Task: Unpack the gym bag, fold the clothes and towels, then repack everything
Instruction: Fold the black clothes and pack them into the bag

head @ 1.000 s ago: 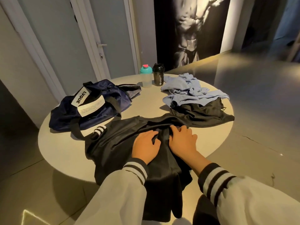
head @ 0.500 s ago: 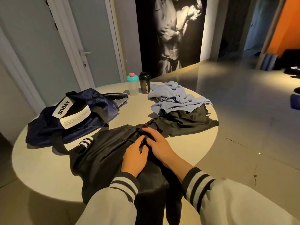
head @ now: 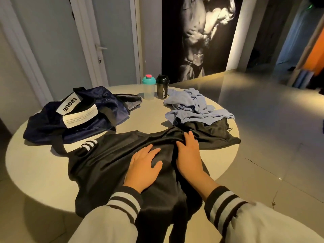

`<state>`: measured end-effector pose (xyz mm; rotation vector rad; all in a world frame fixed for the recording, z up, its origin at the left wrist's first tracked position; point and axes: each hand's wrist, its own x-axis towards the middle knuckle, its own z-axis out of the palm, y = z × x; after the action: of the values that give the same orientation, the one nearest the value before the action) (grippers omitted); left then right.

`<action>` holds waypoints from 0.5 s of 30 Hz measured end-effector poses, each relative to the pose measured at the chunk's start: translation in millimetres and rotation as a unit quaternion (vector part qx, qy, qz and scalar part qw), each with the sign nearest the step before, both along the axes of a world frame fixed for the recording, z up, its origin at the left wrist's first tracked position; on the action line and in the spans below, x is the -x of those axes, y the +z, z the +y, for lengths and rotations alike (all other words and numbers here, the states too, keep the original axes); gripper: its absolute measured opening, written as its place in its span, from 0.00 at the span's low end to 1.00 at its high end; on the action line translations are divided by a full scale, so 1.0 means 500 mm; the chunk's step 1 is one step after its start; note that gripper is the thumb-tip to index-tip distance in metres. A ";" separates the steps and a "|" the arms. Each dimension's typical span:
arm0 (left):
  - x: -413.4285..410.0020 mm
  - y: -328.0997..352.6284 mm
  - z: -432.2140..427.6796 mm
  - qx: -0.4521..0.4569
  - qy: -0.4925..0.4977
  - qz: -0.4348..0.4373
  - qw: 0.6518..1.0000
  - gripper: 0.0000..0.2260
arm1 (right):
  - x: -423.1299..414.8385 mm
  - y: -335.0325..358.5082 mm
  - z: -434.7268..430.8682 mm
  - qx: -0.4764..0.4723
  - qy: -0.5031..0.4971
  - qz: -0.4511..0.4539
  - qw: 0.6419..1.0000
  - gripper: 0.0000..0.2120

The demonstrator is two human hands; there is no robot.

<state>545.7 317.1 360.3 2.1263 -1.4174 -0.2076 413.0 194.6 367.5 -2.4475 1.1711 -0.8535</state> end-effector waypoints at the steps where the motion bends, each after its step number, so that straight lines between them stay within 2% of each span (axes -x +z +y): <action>1: 0.007 0.000 -0.002 -0.036 0.000 -0.032 0.999 0.24 | 0.000 -0.001 0.006 0.016 -0.011 0.079 0.997 0.21; 2: 0.014 -0.001 -0.002 -0.067 0.005 -0.055 0.996 0.24 | -0.002 -0.003 0.016 0.045 -0.011 0.138 0.989 0.21; 3: 0.021 -0.001 -0.002 -0.092 0.013 -0.071 0.993 0.24 | -0.005 -0.006 0.029 0.076 0.002 0.140 0.987 0.21; 6: 0.041 0.004 0.003 -0.136 0.035 -0.102 0.985 0.24 | -0.014 -0.014 0.050 0.132 0.055 0.084 0.986 0.19; 7: 0.047 0.006 0.006 -0.146 0.041 -0.106 0.983 0.24 | -0.015 -0.014 0.050 0.126 0.068 0.095 0.985 0.19; 10: 0.063 0.005 0.029 -0.165 0.057 -0.086 0.981 0.25 | -0.001 -0.008 0.041 -0.009 0.076 0.148 0.986 0.23; 13: 0.069 0.010 0.055 -0.184 0.063 -0.067 0.979 0.28 | 0.003 -0.005 0.038 -0.009 0.048 0.185 0.982 0.23; 15: 0.066 0.019 0.063 -0.176 0.056 -0.028 0.982 0.27 | -0.007 0.001 0.052 -0.004 0.069 0.197 0.978 0.23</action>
<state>512.5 348.7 369.7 2.5096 -1.3666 -0.3807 416.6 220.8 368.1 -2.7325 1.0996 -0.3284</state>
